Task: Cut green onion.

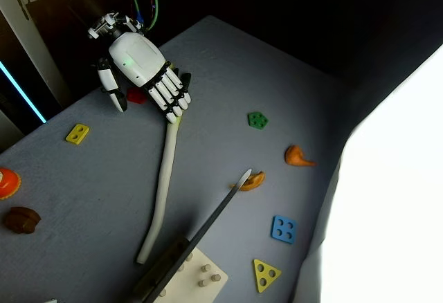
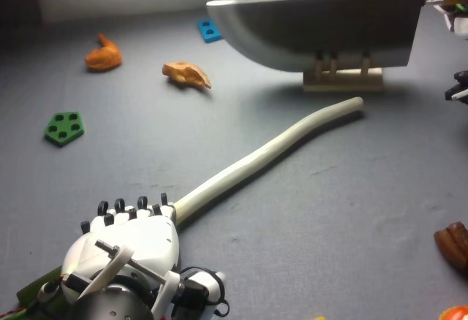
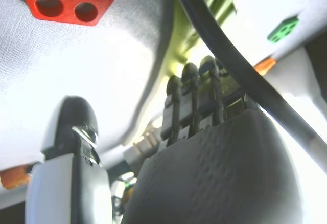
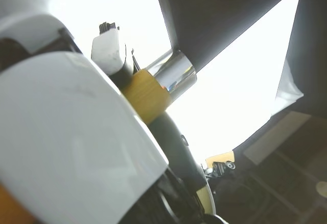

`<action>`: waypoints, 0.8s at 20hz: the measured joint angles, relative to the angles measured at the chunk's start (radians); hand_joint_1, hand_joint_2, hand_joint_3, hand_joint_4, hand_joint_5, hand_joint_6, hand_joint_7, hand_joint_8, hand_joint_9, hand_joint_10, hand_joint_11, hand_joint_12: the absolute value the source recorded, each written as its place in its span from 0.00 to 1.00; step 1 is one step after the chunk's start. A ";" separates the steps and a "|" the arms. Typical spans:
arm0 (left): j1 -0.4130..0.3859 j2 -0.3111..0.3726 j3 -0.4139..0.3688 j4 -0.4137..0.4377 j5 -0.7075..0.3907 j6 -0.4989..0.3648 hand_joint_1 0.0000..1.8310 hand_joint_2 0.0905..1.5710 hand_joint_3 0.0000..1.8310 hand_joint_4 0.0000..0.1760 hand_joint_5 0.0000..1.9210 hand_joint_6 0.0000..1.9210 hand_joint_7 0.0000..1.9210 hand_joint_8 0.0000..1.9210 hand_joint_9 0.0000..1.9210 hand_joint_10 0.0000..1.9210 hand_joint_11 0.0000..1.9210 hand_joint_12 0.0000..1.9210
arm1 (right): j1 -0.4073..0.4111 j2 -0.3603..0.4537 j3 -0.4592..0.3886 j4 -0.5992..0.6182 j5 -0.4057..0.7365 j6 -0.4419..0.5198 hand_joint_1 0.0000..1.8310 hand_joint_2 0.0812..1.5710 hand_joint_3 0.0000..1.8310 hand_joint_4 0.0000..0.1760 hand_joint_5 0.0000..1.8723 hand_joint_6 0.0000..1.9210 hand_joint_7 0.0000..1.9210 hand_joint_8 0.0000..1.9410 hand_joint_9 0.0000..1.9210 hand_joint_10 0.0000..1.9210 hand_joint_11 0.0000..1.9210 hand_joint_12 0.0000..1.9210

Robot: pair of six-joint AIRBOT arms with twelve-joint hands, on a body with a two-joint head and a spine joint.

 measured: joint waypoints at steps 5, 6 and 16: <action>0.000 0.000 0.000 -0.004 0.001 0.000 0.28 0.76 0.00 0.00 0.09 0.01 0.07 0.00 0.05 0.01 0.00 0.19 | 0.000 0.000 0.000 0.000 0.006 -0.003 0.90 0.41 0.47 1.00 0.80 1.00 0.83 1.00 0.84 1.00 0.88 1.00; 0.001 0.000 0.000 -0.003 0.001 0.000 0.28 0.76 0.00 0.00 0.09 0.01 0.07 0.00 0.05 0.01 0.00 0.19 | 0.000 0.001 0.000 0.000 0.003 0.005 0.90 0.41 0.47 1.00 0.80 1.00 0.84 1.00 0.84 1.00 0.88 1.00; 0.019 -0.001 -0.012 -0.009 0.006 -0.020 0.26 0.76 0.00 0.10 0.06 0.00 0.05 0.00 0.04 0.00 0.00 0.12 | 0.050 0.028 0.002 -0.023 -0.016 0.072 0.88 0.39 0.53 1.00 0.75 1.00 0.85 1.00 0.86 1.00 0.88 1.00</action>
